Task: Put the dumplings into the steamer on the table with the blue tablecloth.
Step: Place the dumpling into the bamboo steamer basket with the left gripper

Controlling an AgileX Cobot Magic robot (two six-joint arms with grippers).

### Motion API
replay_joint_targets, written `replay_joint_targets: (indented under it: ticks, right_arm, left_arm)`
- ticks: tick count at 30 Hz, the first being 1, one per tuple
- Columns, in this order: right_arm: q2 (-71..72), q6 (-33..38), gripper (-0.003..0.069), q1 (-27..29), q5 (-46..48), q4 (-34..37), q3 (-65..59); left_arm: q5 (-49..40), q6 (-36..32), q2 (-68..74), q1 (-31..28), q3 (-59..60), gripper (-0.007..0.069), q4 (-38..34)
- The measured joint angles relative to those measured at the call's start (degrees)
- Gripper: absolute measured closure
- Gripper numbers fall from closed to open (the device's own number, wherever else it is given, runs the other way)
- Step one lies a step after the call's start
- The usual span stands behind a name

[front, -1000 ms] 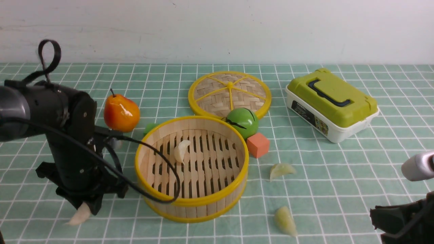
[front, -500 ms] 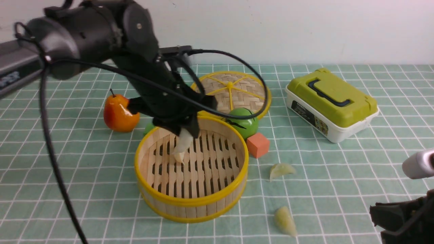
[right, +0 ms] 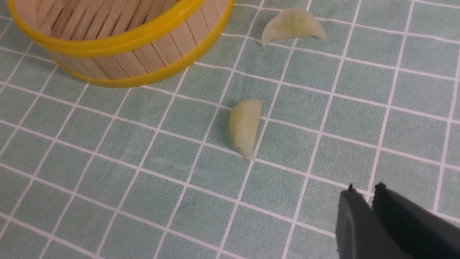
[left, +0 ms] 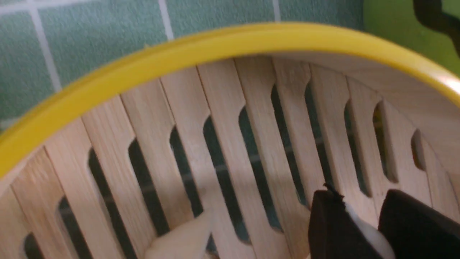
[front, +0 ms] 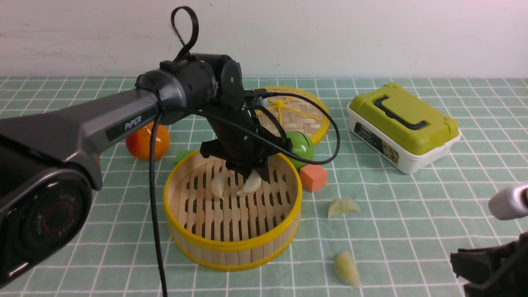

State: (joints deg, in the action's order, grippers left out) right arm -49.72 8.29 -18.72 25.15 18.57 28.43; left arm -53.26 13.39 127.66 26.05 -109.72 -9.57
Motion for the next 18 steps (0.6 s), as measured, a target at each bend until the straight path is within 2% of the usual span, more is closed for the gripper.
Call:
replay_joint_targets:
  ticks: [8, 10, 14, 18]
  right_arm:
    - [0.0, 0.0, 0.0575, 0.0, 0.0, -0.2, 0.0]
    - [0.0, 0.0, 0.0574, 0.0, 0.0, -0.2, 0.0]
    - [0.0, 0.0, 0.0568, 0.0, 0.0, -0.4, 0.0]
    - [0.0, 0.0, 0.0566, 0.0, 0.0, -0.4, 0.0]
  left_arm:
    - [2.2, 0.0, 0.0, 0.0, 0.0, 0.0447, 1.6]
    - [2.7, 0.0, 0.0, 0.0, 0.0, 0.0417, 1.8]
    - [3.7, 0.0, 0.4, 0.0, 0.0, 0.0278, 2.0]
    - [3.4, 0.0, 0.5, 0.0, -0.2, 0.0208, 2.5]
